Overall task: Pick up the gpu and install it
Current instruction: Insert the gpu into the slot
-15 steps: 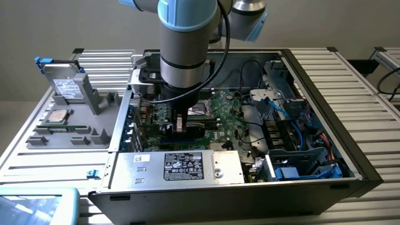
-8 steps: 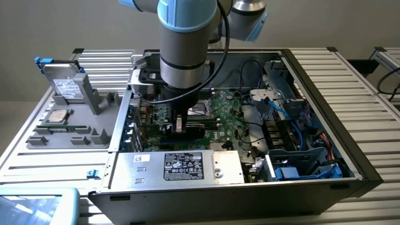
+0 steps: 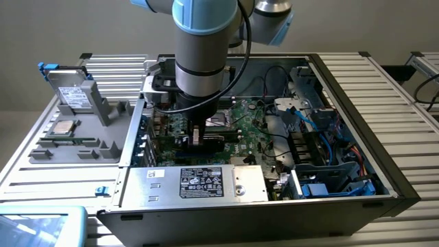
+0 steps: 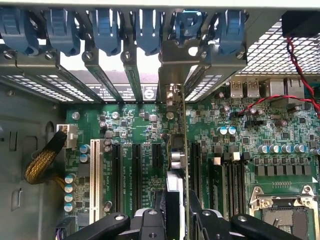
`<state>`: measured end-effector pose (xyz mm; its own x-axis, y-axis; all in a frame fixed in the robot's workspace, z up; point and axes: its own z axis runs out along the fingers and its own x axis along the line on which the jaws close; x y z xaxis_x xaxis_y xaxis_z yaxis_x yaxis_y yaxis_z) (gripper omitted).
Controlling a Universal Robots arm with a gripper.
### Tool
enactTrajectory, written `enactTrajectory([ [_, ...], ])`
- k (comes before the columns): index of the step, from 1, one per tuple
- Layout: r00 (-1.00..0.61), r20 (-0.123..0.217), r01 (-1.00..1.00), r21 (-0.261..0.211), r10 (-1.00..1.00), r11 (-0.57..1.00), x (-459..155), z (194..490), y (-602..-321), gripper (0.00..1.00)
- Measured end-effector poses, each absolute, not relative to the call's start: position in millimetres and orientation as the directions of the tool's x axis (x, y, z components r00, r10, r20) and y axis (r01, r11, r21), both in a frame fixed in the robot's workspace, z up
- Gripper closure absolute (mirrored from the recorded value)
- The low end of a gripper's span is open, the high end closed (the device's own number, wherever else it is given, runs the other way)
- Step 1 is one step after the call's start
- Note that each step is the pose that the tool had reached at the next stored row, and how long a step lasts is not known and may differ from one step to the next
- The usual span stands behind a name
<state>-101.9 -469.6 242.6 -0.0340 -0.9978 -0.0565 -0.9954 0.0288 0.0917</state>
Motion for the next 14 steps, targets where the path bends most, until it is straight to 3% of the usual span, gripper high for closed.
enactTrajectory([
  [14, -0.034, -0.049, -0.995, 0.098, -0.998, 0.029, -102.0, 243.4, -470.0, 0.72],
])
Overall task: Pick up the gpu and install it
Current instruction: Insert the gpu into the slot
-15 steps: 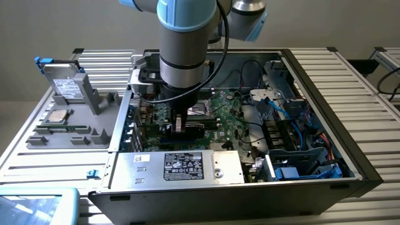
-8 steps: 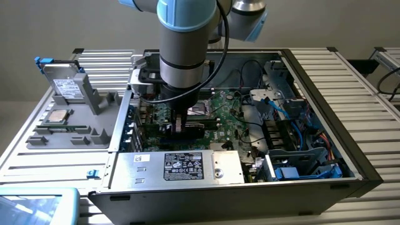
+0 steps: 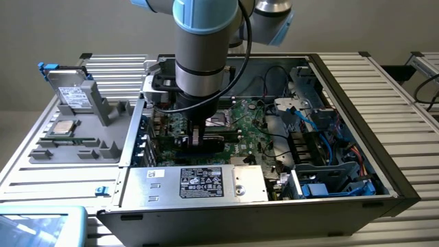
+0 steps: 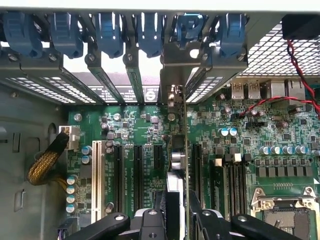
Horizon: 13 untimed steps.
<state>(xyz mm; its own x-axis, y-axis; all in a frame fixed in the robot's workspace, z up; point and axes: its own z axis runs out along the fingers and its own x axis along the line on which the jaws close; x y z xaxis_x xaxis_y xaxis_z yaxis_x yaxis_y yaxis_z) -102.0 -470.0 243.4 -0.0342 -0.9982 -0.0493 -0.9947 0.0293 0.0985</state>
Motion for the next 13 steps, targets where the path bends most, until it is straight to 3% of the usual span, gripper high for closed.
enactTrajectory([
  [13, -0.017, -0.047, -0.995, 0.099, -0.999, 0.012, -102.0, 243.0, -468.9, 0.72],
])
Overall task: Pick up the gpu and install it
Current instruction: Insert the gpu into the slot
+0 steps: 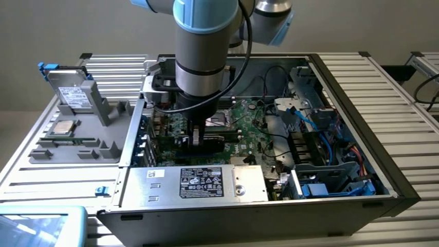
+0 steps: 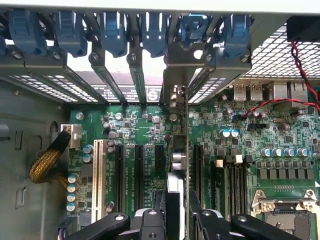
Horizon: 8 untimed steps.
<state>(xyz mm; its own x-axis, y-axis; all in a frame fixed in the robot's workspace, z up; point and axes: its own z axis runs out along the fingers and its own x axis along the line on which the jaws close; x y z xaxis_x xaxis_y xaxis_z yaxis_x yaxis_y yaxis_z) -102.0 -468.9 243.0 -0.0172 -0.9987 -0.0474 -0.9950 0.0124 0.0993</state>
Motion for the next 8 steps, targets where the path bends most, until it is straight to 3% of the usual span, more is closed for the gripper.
enactTrajectory([
  [8, -0.017, -0.046, -0.995, 0.103, -0.999, 0.012, -102.0, 242.6, -468.4, 0.72],
])
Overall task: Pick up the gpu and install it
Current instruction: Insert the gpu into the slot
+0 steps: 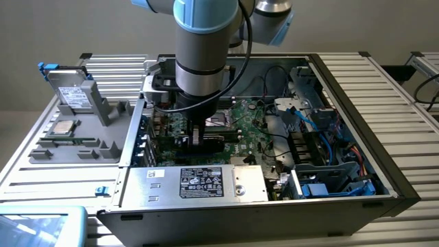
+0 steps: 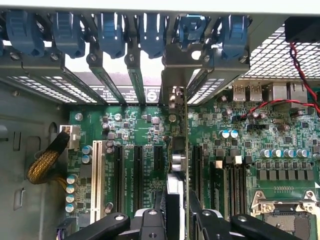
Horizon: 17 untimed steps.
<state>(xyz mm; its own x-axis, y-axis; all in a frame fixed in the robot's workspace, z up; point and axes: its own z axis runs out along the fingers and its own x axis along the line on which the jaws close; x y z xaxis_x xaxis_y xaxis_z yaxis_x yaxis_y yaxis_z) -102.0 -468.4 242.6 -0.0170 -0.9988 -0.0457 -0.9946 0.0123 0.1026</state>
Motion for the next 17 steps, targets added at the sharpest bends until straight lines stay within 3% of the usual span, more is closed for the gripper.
enactTrajectory([
  [8, -0.017, -0.046, -0.995, 0.104, -0.999, 0.012, -102.1, 242.0, -468.3, 0.72],
  [17, -0.02, -0.045, -0.991, 0.136, -0.999, 0.013, -101.1, 243.2, -468.7, 0.72],
])
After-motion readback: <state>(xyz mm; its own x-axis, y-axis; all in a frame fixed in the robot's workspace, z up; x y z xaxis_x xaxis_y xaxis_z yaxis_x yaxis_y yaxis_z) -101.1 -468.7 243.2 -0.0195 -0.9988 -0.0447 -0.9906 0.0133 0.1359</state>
